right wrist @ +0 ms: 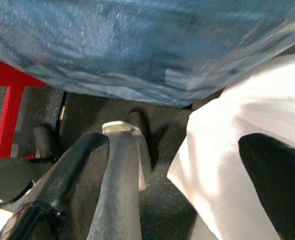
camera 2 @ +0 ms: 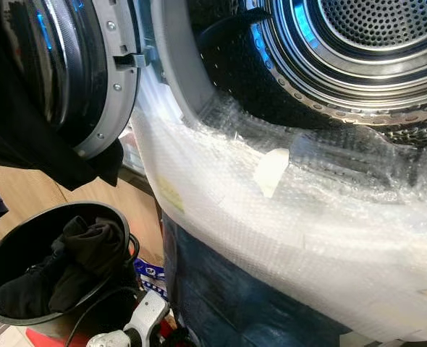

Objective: Clothes washing

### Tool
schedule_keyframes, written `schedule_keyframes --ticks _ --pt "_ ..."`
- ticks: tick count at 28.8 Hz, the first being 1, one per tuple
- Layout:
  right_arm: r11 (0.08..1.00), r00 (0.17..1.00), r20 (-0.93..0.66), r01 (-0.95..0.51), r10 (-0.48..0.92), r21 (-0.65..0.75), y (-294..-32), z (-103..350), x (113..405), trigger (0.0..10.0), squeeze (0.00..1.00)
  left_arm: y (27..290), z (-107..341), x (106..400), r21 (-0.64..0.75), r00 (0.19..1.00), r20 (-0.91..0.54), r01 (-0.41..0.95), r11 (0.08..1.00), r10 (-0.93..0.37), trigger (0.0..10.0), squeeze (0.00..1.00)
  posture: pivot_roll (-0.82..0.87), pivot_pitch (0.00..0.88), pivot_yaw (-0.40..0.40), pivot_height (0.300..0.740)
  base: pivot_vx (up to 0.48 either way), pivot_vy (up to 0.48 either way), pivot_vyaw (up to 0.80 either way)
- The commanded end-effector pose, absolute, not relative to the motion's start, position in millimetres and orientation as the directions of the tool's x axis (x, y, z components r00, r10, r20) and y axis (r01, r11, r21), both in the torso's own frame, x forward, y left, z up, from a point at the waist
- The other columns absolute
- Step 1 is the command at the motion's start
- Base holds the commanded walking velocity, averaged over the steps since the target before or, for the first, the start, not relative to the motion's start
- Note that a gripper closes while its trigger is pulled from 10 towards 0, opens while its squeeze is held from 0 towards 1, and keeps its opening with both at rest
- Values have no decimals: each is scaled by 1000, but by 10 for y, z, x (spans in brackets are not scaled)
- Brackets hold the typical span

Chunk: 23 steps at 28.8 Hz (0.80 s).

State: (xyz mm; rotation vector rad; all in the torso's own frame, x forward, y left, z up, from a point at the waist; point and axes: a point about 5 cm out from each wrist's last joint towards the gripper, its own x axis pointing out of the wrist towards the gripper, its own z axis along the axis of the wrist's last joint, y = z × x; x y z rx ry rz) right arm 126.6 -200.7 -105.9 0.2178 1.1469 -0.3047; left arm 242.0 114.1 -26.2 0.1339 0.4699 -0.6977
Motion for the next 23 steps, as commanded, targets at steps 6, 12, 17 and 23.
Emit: schedule_keyframes --ticks 6,12,17,23 --pt "943 366 -924 331 -107 22 -1972 -1078 1223 10000 0 1114 29 2412 -71 615 -364 731 679 -700 10000 0 54 78 29 740 0 0 0" --pt "945 356 -928 327 -105 19 -1968 -1086 1196 10000 0 1150 259 2251 -59 562 -351 785 616 -749 10000 0 61 82 29 740 0 0 0" --pt "939 365 -925 342 -102 31 -1981 -1085 1191 10000 0 1201 710 2221 32 626 -302 760 649 -719 10000 0 72 90 32 740 0 0 0" --pt "949 350 -932 313 -97 19 -1977 -1097 1155 10000 0 1326 1012 2182 138 706 -297 698 703 -643 10000 0 97 87 23 740 0 0 0"
